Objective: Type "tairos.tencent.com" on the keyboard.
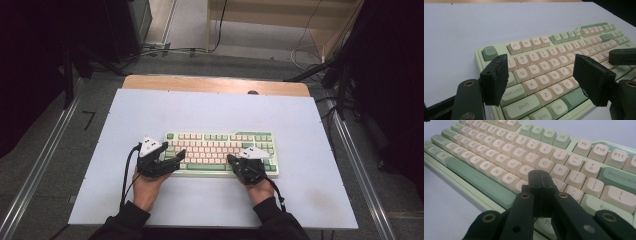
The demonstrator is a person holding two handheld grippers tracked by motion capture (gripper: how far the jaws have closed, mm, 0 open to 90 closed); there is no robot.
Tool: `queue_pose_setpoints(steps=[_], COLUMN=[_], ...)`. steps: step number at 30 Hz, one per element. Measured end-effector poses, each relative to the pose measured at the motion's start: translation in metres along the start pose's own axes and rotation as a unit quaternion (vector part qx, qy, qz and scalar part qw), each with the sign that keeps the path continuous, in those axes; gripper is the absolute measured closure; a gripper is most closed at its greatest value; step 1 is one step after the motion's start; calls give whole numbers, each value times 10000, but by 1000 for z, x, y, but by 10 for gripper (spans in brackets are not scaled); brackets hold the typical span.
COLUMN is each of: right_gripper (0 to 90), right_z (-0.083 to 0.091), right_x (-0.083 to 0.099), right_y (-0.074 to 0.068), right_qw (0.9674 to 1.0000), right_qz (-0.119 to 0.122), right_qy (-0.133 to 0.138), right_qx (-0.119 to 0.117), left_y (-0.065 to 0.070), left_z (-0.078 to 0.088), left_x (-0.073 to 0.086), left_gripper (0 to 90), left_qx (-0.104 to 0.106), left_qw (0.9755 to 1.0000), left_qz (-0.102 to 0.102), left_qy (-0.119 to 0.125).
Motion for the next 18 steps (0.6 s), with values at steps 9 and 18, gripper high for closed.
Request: queue_pose_setpoints(steps=[9,18], right_gripper=[876,613], right_z=[-2,5], right_x=[3,-4], right_y=[0,1], right_qw=[10000,9997], right_qz=[-12,-123], right_qy=[-69,186], right_qx=[-27,-86], left_y=[0,1], left_z=[0,0], left_x=[0,0], left_gripper=[289,298], left_qx=[11,40], left_qw=[10000,10000], left_qz=[4,11], left_qy=[-19,1])
Point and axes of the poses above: each handheld gripper's, and its own axes: z roughly backward along the jaws, x roughly out of its underside, y roughly to its right, the point moved 5 cm from there along -z, roughly forward along the jaws, and after that the axes turned 6 degrees about z, right-handed, at the moved point
